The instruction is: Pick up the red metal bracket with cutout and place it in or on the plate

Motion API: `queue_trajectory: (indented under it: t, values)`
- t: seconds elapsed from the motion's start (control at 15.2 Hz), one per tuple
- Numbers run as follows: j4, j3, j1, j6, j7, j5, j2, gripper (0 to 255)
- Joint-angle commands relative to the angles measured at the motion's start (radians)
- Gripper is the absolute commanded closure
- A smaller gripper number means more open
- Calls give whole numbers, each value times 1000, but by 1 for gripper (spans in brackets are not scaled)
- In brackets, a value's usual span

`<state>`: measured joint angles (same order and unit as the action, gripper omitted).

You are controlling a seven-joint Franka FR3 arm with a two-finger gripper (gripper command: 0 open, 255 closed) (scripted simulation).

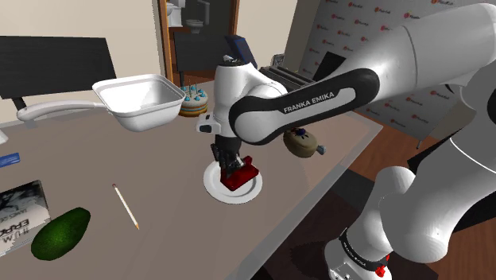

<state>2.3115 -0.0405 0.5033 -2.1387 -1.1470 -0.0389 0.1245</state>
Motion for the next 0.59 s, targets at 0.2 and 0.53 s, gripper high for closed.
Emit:
queue_trajectory:
  t: [0.2,0.53]
  values:
    - [39,-2,1,-77,0,0,-37,255]
    - [39,-2,1,-77,0,-1,-37,255]
